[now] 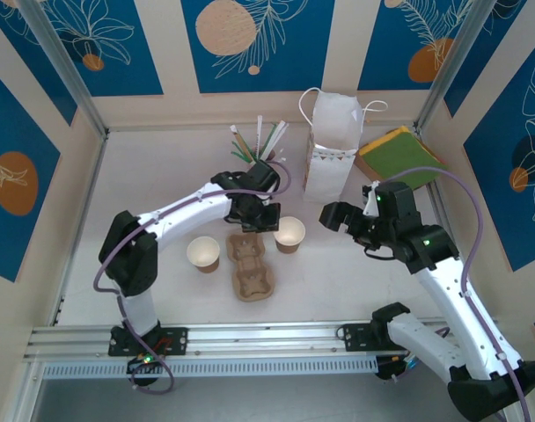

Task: Pack the takeout coffee

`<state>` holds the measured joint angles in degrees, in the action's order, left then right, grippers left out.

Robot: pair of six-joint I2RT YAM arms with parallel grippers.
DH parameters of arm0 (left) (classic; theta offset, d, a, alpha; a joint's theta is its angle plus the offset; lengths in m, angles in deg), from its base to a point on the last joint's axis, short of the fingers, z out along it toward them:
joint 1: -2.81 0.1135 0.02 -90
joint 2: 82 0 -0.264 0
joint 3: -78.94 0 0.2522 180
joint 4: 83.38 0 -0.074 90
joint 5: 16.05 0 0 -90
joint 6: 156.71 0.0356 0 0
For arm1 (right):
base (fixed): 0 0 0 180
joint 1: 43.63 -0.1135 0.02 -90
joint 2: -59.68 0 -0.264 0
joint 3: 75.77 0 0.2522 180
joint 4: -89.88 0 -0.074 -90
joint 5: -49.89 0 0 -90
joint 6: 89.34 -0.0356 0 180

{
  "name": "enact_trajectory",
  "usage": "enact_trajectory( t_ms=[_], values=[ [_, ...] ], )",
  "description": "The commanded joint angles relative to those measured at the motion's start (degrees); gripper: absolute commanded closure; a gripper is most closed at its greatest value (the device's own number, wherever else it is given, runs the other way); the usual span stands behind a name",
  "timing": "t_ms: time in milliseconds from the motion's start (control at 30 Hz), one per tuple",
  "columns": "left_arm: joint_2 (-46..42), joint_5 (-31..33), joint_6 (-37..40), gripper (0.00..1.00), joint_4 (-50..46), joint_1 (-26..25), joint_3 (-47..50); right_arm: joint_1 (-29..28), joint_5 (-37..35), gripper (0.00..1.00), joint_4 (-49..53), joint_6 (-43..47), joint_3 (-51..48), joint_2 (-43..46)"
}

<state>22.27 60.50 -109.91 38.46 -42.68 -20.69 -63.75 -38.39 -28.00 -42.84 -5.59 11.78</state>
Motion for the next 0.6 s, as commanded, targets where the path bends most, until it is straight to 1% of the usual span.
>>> enact_trajectory(
  t_ms=[0, 367, 467, 500, 567],
  values=[
    [1.61, -2.42, 0.29, 1.0, 1.37, -0.82, -1.78, 0.39, 1.44, 0.01, 1.44, 0.43, -0.59, -0.11],
    [2.92, -2.02, 1.8, 1.0, 0.3, -1.03, -0.96, 0.47, 2.76, 0.01, -0.96, 0.44, 0.13, -3.48],
    [2.8, -2.02, 2.02, 0.89, 0.2, -1.08, -1.05, 0.52, 2.94, 0.01, -1.9, 0.3, 0.26, -4.19],
    [2.78, -2.02, 2.07, 0.87, 0.04, -1.02, -1.13, 0.5, 3.09, 0.01, -2.16, 0.35, 0.33, -4.43],
    [2.59, -1.46, 2.41, 0.85, -0.66, -1.01, -1.41, 0.42, 3.44, 0.01, -2.78, 0.35, 0.59, -5.13]
  ],
)
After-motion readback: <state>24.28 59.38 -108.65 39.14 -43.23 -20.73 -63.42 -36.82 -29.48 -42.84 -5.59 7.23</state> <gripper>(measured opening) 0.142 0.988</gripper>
